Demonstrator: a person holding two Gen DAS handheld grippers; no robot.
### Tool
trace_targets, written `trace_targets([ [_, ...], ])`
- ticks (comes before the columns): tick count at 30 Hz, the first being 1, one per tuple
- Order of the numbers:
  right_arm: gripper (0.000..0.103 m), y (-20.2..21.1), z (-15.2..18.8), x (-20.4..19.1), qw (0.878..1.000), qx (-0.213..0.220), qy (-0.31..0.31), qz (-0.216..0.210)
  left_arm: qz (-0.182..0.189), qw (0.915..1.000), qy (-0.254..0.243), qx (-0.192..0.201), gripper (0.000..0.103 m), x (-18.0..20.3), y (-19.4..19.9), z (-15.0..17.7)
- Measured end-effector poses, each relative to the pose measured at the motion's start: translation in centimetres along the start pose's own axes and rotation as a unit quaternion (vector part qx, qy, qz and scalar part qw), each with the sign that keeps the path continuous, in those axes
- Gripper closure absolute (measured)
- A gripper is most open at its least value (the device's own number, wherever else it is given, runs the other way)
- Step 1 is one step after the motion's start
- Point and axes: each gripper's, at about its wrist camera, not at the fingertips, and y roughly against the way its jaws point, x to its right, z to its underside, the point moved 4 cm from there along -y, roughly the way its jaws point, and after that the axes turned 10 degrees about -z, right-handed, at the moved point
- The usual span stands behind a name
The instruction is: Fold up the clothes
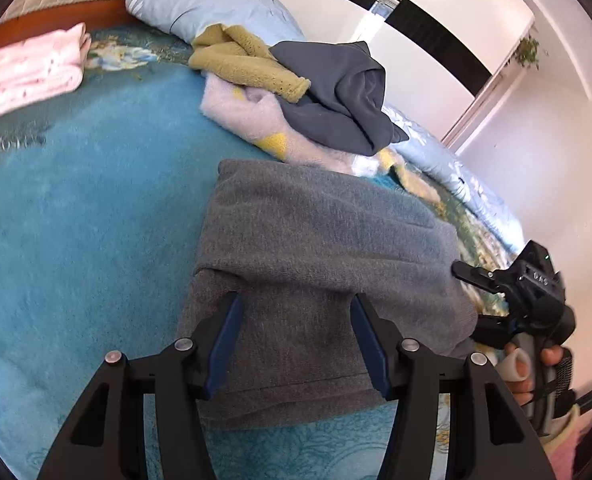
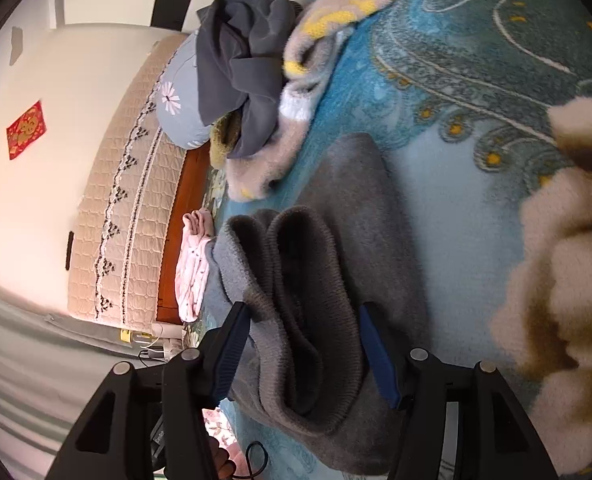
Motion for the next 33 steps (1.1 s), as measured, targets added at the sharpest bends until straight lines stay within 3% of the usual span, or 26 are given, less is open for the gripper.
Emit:
trace_targets([
  [8,0.043,-0.9,0.0,0.2,1.0,0.013,-0.013,-0.023,-0.002,1.0,-0.001,0.003,0.046,0.1,0.2,0.3],
  [10,0.058,-1.1,0.2,-0.5,1.0,0.011,0.001,-0.026,-0.004,1.0,-0.004,0.005,0.046,0.2,0.4,0.3],
  [11,0.081,-1.3,0.2,-0.8,1.0,0.01,0.007,-0.029,-0.005,1.0,-0.005,0.005,0.046,0.3,0.4,0.4],
  [12,0.085,-1.3,0.4,-1.2,0.999,0.01,0.014,-0.033,-0.006,1.0,-0.006,0.005,0.046,0.3,0.5,0.4],
  [15,0.087,-1.5,0.6,-2.4,0.998,0.01,0.032,-0.046,-0.002,1.0,-0.001,0.006,0.046,0.2,0.7,0.4],
  [18,0.088,0.2,0.0,-4.1,0.993,0.037,0.037,-0.105,0.014,0.9999,-0.004,0.008,0.046,1.1,1.3,0.1],
  [21,0.088,2.0,-0.6,-5.2,0.99,0.064,0.058,-0.113,0.035,0.999,-0.02,0.018,0.046,2.7,2.2,-0.4],
  [26,0.088,3.2,-1.2,-1.8,0.993,0.084,0.003,-0.085,0.053,0.9981,-0.029,0.015,0.046,3.7,2.4,-0.4],
  [33,0.088,1.7,-1.2,1.1,0.998,0.051,-0.02,-0.003,0.052,0.9983,0.001,-0.026,0.046,2.0,0.5,1.1],
])
